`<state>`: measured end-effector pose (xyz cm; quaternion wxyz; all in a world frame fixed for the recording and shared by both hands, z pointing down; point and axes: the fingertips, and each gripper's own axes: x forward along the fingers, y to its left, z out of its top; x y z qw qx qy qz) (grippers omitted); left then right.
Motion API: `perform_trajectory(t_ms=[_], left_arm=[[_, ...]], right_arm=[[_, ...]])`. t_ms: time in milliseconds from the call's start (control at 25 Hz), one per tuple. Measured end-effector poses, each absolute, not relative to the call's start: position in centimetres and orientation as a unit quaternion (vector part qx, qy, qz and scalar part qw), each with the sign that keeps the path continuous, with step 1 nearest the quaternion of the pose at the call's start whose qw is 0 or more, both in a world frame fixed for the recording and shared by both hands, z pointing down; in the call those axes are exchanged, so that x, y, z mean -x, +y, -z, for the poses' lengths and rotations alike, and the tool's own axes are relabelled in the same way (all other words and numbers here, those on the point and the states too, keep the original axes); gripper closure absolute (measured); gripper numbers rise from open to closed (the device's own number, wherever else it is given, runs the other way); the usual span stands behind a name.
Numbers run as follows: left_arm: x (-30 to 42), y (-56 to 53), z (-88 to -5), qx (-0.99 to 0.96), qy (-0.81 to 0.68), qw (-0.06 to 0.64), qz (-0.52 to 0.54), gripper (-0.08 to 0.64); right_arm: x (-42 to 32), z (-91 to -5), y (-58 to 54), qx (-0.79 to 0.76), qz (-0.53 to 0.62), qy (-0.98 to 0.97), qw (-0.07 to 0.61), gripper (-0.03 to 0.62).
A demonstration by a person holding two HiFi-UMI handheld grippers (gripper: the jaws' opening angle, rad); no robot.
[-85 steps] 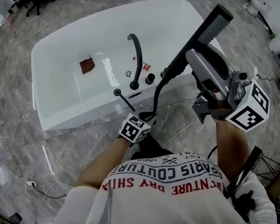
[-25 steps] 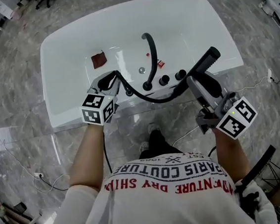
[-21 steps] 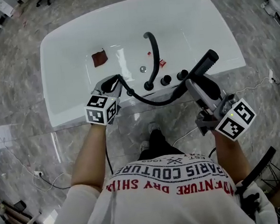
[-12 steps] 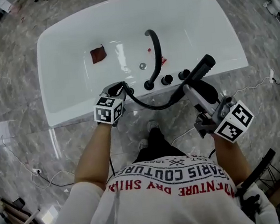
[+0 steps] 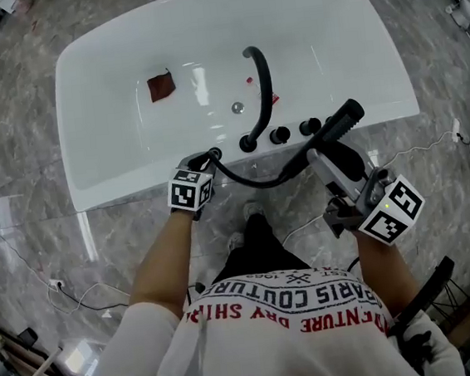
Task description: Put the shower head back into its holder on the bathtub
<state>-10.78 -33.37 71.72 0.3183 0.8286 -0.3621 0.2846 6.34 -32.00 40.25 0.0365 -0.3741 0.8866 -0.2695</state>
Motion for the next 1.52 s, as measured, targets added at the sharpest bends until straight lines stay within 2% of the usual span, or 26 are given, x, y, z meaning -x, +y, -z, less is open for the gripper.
perform_trajectory(t_ms=[120, 280, 600, 640, 720, 960, 1200, 1520], left_arm=[[9.4, -33.2, -72.0, -0.826, -0.359, 0.322, -0.291, 0.494], [9.3, -32.1, -72.6, -0.817, -0.363, 0.332, -0.299, 0.426], [9.1, -29.7, -70.0, -0.822, -0.365, 0.355, -0.255, 0.428], [9.1, -29.5, -69.1, -0.824, -0.367, 0.356, -0.245, 0.445], [9.0, -29.0, -66.6, -0.831, -0.372, 0.346, -0.226, 0.558], [9.2, -27.1, -59.1, -0.862, -0.351, 0.324, -0.169, 0.558], [11.3, -25.5, -55.2, -0.873, -0.352, 0.313, -0.128, 0.558], [12.0, -25.6, -50.6, -0.883, -0.347, 0.308, -0.074, 0.558]], right_arm=[[-7.5, -39.5, -32.0, 0.371, 0.264, 0.889, 0.044, 0.471], [-7.3, -39.2, -32.1, 0.374, 0.256, 0.89, 0.043, 0.472], [-5.8, -40.4, -32.1, 0.366, 0.26, 0.893, 0.027, 0.472], [-5.8, -40.4, -32.1, 0.366, 0.257, 0.894, 0.026, 0.472], [-5.7, -40.3, -32.1, 0.367, 0.249, 0.896, 0.023, 0.472], [-3.5, -41.1, -33.1, 0.372, 0.207, 0.905, 0.005, 0.472], [0.9, -41.6, -34.9, 0.368, 0.153, 0.917, -0.01, 0.472], [4.0, -46.4, -35.8, 0.376, 0.123, 0.918, -0.04, 0.472]])
